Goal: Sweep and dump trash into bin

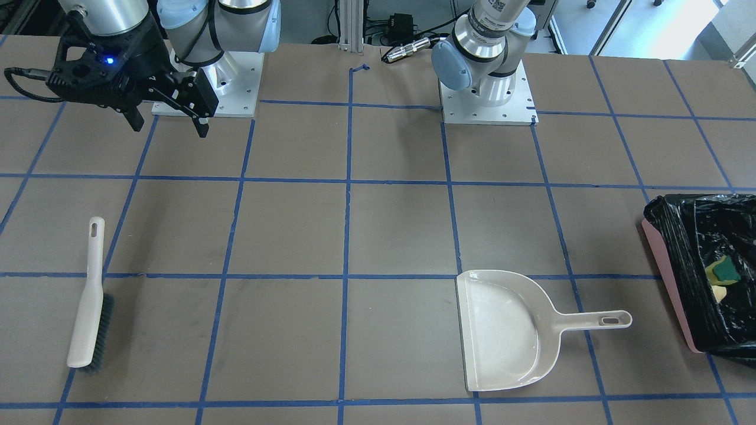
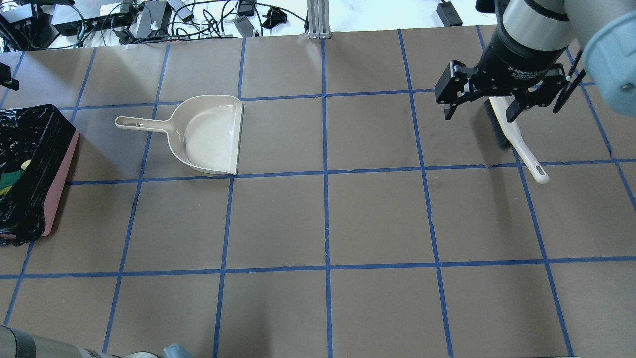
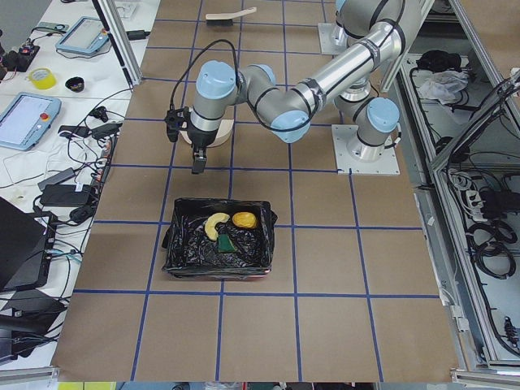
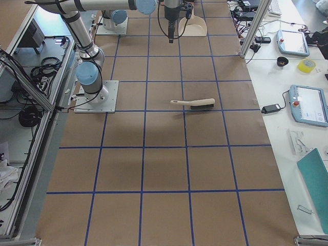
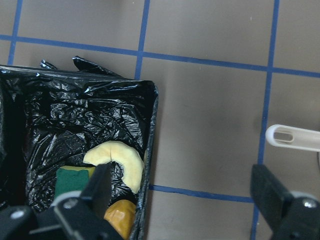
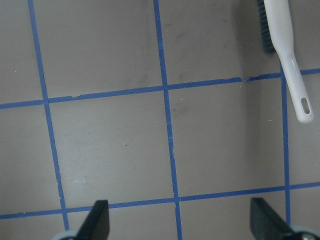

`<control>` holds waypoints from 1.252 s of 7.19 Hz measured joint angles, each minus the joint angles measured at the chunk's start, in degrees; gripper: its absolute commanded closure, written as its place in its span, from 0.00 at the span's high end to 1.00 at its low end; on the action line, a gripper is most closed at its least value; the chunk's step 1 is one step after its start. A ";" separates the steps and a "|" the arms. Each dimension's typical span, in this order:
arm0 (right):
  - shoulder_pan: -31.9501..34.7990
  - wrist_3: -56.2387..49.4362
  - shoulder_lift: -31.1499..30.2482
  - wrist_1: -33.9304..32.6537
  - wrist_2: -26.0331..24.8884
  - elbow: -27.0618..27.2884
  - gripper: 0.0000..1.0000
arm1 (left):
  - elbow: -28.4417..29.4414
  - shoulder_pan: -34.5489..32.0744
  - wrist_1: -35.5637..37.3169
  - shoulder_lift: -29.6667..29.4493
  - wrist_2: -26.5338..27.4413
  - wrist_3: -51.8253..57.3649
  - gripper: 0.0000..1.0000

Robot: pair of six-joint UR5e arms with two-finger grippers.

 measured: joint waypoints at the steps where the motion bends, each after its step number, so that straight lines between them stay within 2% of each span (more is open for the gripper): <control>1: 0.00 -0.10 -0.29 0.00 -0.05 -0.02 1.00 | 0.49 1.70 0.02 -0.66 0.09 3.37 1.00; 4: 0.08 -0.41 0.05 0.51 -0.16 0.23 1.00 | 1.98 6.28 1.80 -3.40 0.22 13.00 1.00; 6: 0.09 -0.89 0.99 -0.11 -0.23 0.60 1.00 | 1.97 7.36 3.67 -4.70 0.27 14.97 1.00; 9: 0.09 -0.93 2.53 -0.43 -0.21 0.66 1.00 | 0.57 5.14 4.50 -5.03 -0.29 6.24 1.00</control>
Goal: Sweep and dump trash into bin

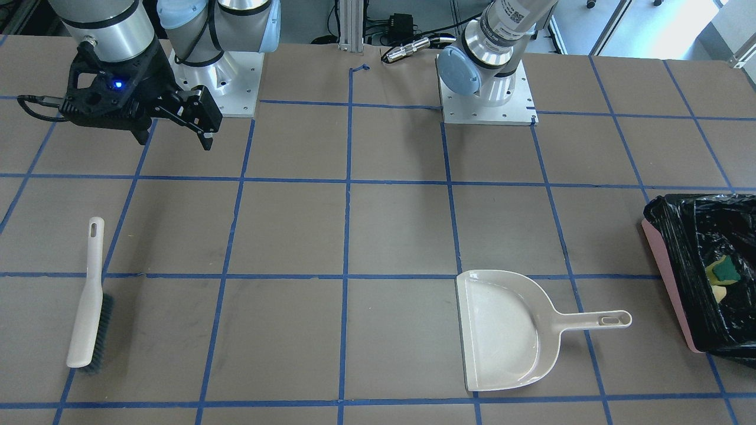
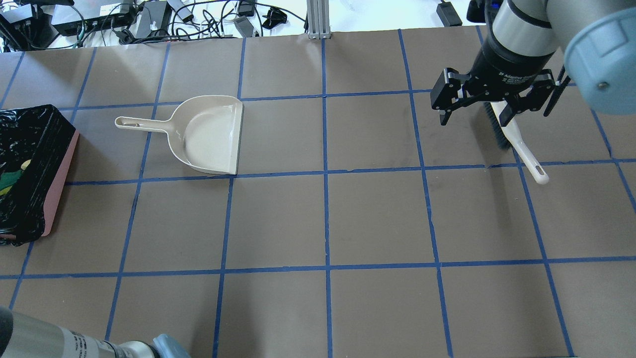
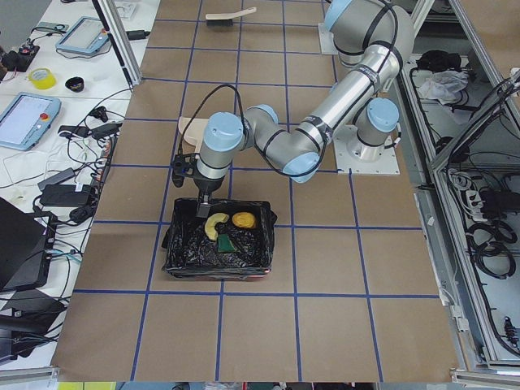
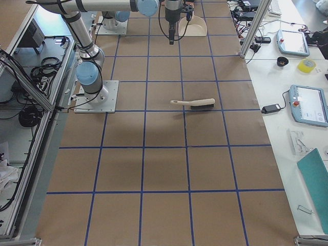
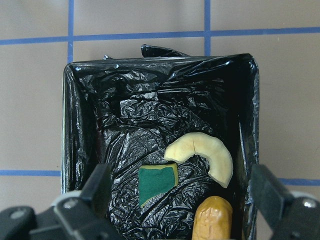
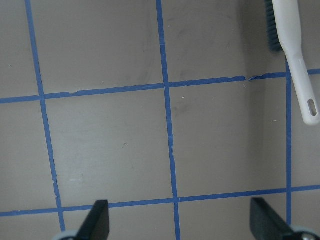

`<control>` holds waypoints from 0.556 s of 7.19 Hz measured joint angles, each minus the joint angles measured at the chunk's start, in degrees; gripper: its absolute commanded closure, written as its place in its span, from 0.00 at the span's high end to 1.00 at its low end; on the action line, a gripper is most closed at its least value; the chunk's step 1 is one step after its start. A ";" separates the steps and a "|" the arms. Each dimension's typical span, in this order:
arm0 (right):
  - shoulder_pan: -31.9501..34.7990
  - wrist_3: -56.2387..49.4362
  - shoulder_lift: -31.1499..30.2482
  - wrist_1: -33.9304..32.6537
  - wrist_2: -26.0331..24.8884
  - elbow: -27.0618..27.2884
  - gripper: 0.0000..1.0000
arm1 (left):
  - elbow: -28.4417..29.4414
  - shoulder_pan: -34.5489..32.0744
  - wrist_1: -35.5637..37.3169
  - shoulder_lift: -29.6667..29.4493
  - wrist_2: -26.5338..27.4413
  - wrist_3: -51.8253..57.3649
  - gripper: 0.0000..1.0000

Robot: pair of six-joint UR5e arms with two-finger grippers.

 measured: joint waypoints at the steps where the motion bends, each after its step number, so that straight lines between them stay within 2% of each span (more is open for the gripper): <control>1: 0.00 -0.05 0.26 -0.03 -0.06 0.00 1.00 | -0.28 -2.15 0.10 -0.23 -0.04 -4.06 1.00; 4: 0.00 -0.05 0.80 -0.09 -0.02 0.00 1.00 | -0.77 -6.26 0.28 0.32 0.25 -10.73 1.00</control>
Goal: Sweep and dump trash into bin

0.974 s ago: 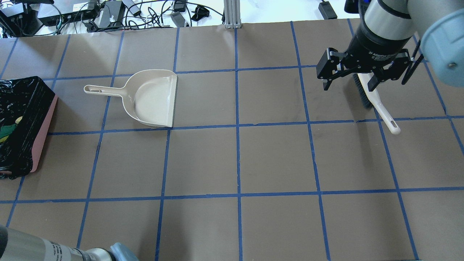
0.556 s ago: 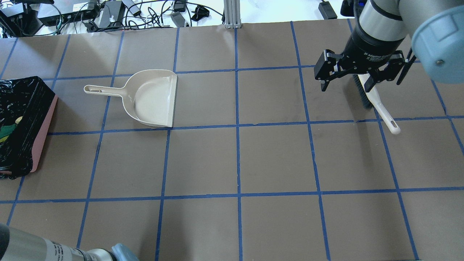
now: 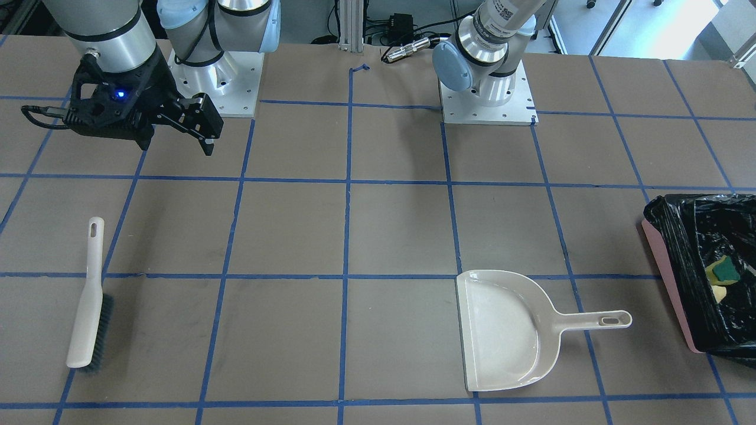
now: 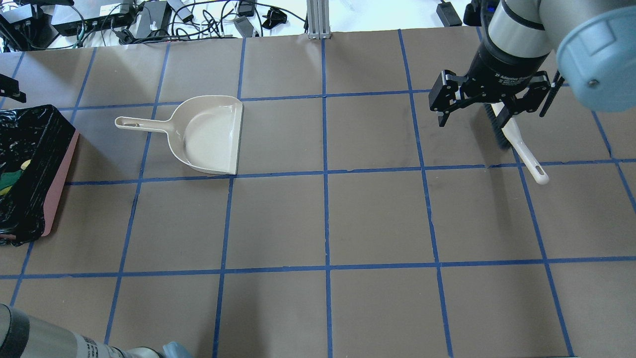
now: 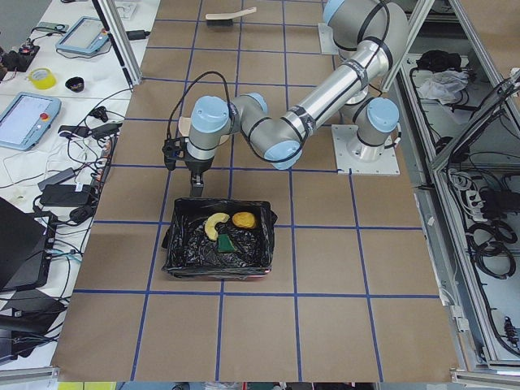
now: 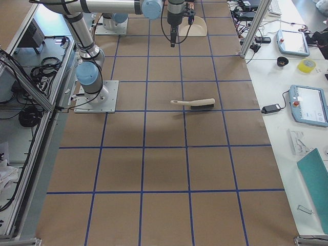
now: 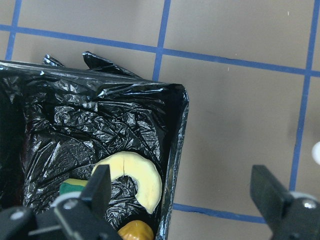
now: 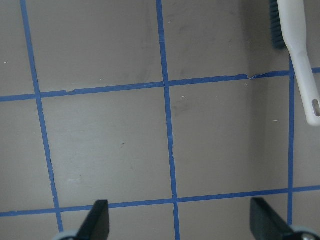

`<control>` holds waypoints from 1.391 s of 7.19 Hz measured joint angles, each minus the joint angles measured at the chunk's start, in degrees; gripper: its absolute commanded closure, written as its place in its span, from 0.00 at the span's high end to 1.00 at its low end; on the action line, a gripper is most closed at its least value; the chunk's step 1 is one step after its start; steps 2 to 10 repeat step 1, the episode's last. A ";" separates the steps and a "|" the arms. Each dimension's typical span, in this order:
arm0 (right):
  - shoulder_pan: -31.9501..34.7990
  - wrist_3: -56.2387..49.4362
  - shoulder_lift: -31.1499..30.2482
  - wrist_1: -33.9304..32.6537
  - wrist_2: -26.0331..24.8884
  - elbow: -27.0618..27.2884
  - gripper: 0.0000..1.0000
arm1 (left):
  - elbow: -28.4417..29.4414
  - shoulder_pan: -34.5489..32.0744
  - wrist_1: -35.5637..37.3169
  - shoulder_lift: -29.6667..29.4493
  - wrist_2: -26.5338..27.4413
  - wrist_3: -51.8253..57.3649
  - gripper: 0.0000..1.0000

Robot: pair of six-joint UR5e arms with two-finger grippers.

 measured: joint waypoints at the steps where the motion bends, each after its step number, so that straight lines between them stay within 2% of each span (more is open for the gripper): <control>1: 0.00 0.03 0.04 -0.02 0.01 0.00 1.00 | 0.05 -3.76 -0.12 0.61 0.85 -4.31 1.00; 10: 0.00 0.03 0.04 -0.02 0.01 0.00 1.00 | 0.05 -3.76 -0.12 0.61 0.85 -4.31 1.00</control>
